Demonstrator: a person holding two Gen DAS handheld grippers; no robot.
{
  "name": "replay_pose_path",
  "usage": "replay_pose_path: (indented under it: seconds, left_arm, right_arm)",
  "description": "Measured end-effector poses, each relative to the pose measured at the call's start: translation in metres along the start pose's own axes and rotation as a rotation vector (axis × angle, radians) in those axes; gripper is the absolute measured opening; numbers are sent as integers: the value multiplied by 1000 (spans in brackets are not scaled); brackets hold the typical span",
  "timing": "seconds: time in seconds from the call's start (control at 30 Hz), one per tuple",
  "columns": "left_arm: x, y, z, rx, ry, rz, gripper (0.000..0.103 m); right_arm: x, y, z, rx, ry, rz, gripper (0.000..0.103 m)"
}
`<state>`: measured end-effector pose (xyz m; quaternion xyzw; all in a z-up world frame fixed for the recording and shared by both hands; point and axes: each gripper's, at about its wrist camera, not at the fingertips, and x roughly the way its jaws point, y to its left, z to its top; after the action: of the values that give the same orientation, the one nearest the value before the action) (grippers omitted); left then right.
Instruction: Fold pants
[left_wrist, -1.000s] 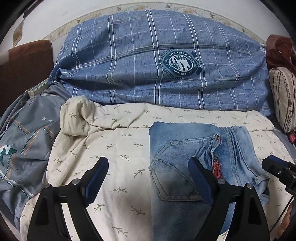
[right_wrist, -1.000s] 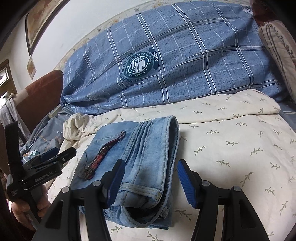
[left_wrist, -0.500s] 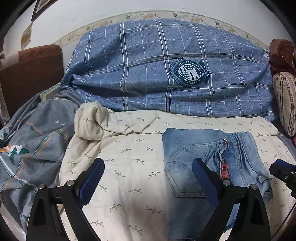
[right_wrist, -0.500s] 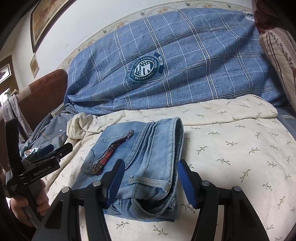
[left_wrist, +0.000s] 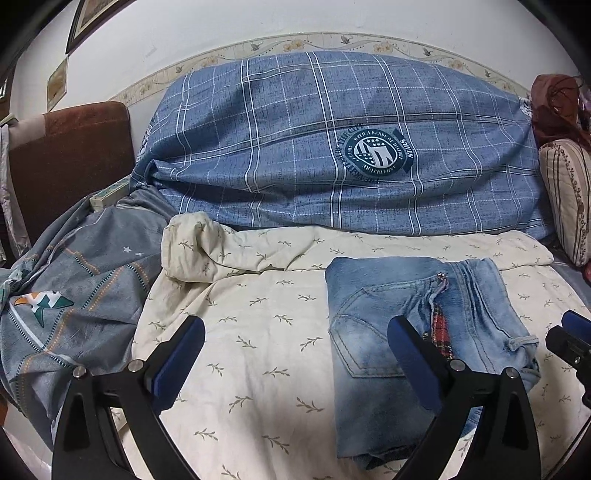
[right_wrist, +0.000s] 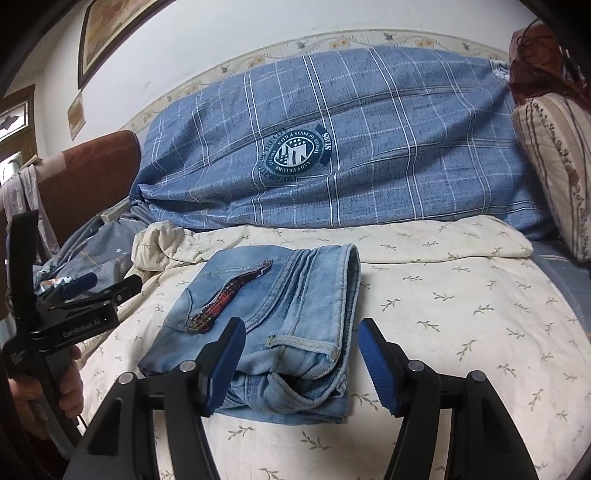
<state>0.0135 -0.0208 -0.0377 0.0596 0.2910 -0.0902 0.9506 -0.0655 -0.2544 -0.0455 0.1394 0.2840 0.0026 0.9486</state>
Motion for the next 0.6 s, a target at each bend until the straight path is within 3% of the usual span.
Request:
replay_pose_path:
  seconds: [0.6]
  left_arm:
    - [-45,7,-34,-43,39,42,99]
  right_arm:
    - [-31,-10,-16,71,-20,-20,70]
